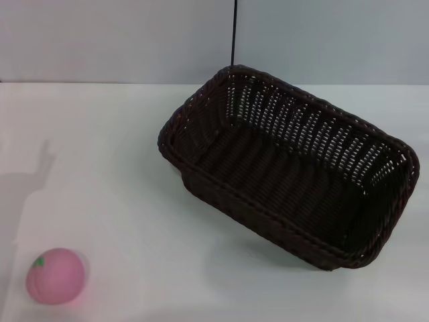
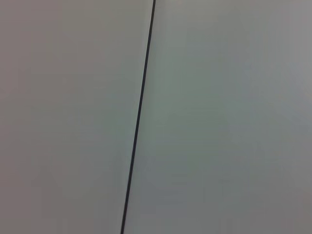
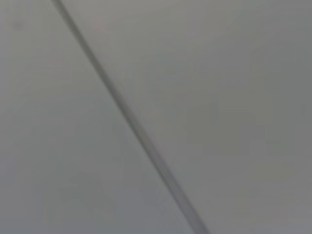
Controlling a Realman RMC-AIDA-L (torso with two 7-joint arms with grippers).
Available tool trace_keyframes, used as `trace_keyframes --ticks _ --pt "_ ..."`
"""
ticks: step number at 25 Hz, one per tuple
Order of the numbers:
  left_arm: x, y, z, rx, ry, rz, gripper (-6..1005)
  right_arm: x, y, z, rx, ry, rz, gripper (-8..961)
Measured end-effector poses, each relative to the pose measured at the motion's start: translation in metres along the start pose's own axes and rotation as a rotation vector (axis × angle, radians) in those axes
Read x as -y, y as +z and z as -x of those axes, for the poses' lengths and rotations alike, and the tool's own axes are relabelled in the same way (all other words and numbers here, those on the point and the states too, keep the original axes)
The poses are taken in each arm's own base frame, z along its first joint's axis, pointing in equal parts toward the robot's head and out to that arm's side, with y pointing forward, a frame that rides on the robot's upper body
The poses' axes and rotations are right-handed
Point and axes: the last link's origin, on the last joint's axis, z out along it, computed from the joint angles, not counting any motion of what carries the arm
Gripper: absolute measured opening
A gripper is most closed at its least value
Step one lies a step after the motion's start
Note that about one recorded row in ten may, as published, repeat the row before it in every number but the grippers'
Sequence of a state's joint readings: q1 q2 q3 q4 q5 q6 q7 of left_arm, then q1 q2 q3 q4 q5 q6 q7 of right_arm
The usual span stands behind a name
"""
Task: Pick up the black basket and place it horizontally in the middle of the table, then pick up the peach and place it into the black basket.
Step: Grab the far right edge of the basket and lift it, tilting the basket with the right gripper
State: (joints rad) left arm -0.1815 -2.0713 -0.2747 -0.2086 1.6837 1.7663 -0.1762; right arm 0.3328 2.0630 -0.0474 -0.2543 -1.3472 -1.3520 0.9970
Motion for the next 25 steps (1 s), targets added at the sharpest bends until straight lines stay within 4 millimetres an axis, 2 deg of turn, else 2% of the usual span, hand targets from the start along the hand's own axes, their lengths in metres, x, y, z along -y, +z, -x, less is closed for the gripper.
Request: trace_keyframes --ticks 5,9,15,19,24,25 --pt "-0.002 0.005 0.004 0.014 -0.011 0.001 860 -0.007 0.018 0.035 -0.182 0.013 0.227 463" --pt "-0.003 0.007 0.006 0.028 -0.019 -0.003 860 -0.023 0.039 0.067 -0.405 -0.060 0.396 472" --pt "-0.002 0.008 0.009 0.043 -0.021 -0.006 860 -0.054 0.067 0.110 -0.695 -0.193 0.471 484" --pt "-0.003 0.008 0.011 0.061 -0.039 -0.007 860 -0.077 0.083 0.117 -0.811 -0.226 0.533 492" --pt "-0.004 0.008 0.012 0.066 -0.052 0.000 860 -0.105 0.103 0.108 -1.010 -0.322 0.610 705" --pt "-0.004 0.008 0.012 0.067 -0.052 0.000 860 -0.111 0.106 0.104 -1.052 -0.341 0.626 724"
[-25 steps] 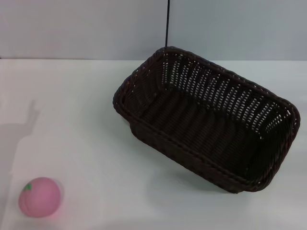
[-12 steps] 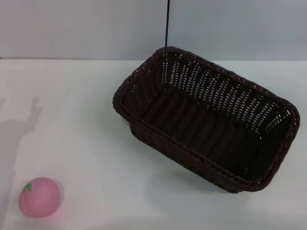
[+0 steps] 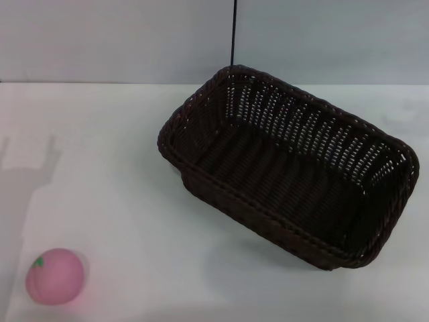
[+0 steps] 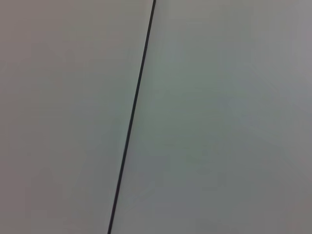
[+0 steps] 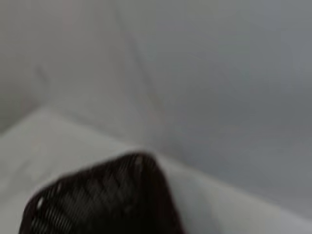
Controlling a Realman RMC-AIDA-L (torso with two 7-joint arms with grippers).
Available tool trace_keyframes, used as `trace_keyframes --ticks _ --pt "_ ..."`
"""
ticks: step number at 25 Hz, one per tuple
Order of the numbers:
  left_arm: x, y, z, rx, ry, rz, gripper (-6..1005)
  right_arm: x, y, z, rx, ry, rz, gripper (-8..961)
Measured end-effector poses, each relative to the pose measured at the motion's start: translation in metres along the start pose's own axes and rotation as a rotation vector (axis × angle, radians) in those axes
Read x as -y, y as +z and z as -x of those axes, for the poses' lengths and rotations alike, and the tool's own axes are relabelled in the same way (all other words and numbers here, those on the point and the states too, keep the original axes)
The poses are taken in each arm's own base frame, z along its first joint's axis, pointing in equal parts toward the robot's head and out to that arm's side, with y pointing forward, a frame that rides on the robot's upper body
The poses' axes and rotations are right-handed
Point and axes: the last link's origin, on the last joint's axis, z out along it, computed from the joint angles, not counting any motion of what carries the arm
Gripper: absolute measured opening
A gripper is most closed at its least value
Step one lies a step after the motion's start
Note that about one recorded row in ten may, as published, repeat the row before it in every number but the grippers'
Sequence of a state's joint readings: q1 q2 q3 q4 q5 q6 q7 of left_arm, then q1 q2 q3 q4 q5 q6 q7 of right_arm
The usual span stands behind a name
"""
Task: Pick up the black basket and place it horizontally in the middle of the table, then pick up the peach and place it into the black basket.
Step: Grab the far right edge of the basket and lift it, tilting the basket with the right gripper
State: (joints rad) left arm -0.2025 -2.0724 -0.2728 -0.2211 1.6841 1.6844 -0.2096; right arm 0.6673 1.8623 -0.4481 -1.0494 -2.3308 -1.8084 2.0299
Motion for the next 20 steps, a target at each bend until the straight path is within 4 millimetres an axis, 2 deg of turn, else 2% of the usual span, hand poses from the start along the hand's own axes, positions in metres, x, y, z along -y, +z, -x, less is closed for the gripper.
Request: trace_keyframes --ticks 5,8,14,20 --pt "-0.003 -0.001 0.001 0.006 -0.014 0.000 860 -0.011 0.029 0.009 -0.169 -0.054 0.058 820" --pt "-0.002 -0.002 0.002 0.009 -0.013 -0.003 860 -0.016 0.041 0.008 -0.235 -0.069 0.066 820" --pt "-0.002 -0.003 0.002 0.011 -0.013 -0.005 859 -0.021 0.058 0.002 -0.298 -0.082 0.079 819" --pt "-0.004 -0.003 0.002 0.009 -0.031 -0.006 859 -0.018 0.065 -0.006 -0.336 -0.072 0.058 818"
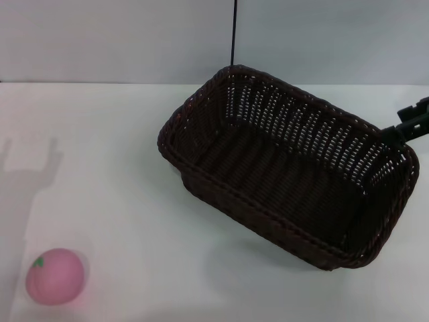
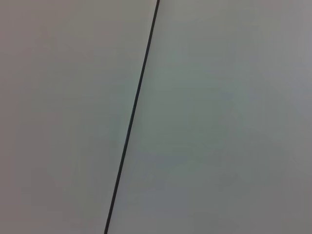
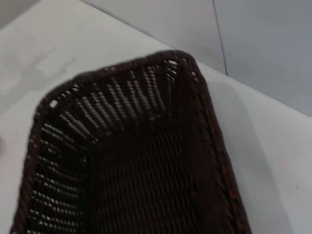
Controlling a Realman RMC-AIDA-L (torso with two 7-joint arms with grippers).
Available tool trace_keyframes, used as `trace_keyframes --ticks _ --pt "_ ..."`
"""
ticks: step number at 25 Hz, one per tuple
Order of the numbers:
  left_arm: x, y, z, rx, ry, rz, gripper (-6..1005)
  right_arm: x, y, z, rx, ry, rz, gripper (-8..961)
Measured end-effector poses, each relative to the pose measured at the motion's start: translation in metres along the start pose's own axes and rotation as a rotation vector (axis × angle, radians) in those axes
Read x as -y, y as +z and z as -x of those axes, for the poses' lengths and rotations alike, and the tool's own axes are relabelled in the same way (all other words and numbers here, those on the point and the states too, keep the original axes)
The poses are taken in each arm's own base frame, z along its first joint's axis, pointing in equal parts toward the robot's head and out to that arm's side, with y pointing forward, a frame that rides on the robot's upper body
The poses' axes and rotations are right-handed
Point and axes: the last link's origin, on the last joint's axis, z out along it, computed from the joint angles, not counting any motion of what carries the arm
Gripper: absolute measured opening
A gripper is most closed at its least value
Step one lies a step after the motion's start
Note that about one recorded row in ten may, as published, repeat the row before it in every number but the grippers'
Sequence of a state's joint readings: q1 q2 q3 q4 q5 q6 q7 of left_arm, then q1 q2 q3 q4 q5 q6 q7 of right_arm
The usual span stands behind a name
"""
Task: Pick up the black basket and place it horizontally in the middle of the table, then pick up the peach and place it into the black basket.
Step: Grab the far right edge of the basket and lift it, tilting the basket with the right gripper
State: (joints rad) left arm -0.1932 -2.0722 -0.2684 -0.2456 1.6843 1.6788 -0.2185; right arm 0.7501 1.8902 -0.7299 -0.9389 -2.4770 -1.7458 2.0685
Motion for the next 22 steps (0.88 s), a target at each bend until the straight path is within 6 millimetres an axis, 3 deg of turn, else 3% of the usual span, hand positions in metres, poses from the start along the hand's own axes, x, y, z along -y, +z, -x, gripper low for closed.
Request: trace_keyframes --ticks 5,16,22 --pt "0.000 0.001 -0.001 -0.003 -0.018 0.002 859 0.000 0.008 -0.004 -0.012 0.010 -0.006 818" --pt "-0.001 0.003 -0.002 -0.014 -0.030 0.006 859 0.003 0.051 -0.016 -0.091 0.025 -0.028 802" --pt "-0.002 0.004 -0.001 -0.011 -0.032 0.007 859 0.002 0.058 -0.017 -0.086 0.005 -0.037 756"
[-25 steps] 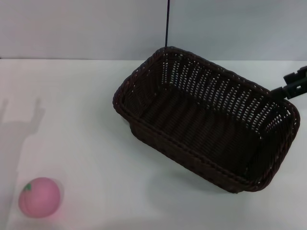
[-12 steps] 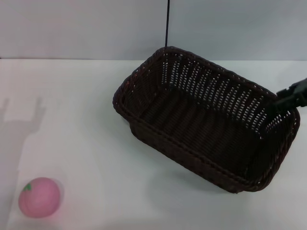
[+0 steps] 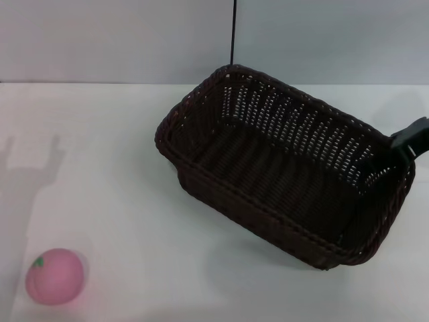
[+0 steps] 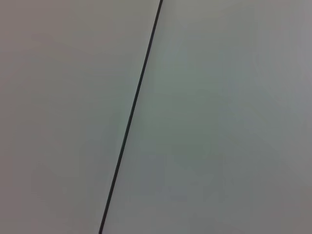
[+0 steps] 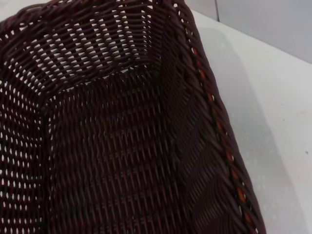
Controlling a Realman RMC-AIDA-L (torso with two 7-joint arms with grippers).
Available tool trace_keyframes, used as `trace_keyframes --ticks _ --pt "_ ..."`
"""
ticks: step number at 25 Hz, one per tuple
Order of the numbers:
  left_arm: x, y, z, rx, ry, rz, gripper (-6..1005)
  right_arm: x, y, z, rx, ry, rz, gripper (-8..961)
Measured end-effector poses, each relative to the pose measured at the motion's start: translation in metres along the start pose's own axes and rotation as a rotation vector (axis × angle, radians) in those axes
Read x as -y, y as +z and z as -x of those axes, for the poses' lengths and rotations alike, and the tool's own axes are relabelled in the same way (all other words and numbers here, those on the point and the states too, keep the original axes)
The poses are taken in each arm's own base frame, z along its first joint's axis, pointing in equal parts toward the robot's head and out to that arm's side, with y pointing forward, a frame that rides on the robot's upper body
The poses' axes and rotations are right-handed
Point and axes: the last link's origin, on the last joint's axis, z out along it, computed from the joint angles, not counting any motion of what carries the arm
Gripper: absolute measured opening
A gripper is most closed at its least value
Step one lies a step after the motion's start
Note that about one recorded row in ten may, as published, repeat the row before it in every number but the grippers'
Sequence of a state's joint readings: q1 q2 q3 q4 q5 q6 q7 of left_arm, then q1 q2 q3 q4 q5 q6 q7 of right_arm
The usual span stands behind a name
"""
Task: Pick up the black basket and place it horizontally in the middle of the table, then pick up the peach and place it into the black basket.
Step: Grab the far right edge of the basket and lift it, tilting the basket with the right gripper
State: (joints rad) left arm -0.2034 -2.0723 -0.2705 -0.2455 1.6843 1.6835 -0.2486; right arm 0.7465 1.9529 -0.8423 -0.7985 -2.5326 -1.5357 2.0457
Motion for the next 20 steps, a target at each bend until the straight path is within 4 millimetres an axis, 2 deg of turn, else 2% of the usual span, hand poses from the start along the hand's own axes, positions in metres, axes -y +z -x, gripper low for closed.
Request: trace_keyframes --ticks 3,14,16,20 --pt "-0.0001 0.0002 0.0002 0.001 0.000 0.000 859 -0.0004 0.0006 0.0000 0.000 -0.003 0.001 733" --pt "0.0007 0.0001 0.0018 0.013 0.002 -0.002 860 -0.0009 0.0006 -0.0011 0.002 -0.003 0.006 286" --pt "0.0009 0.0001 0.0023 0.016 0.002 -0.004 860 -0.0007 0.0005 -0.0025 0.008 0.005 0.008 232" --pt "0.0009 0.0002 0.0024 0.017 0.002 -0.004 859 -0.0006 -0.0009 -0.0038 0.023 0.014 0.013 229"
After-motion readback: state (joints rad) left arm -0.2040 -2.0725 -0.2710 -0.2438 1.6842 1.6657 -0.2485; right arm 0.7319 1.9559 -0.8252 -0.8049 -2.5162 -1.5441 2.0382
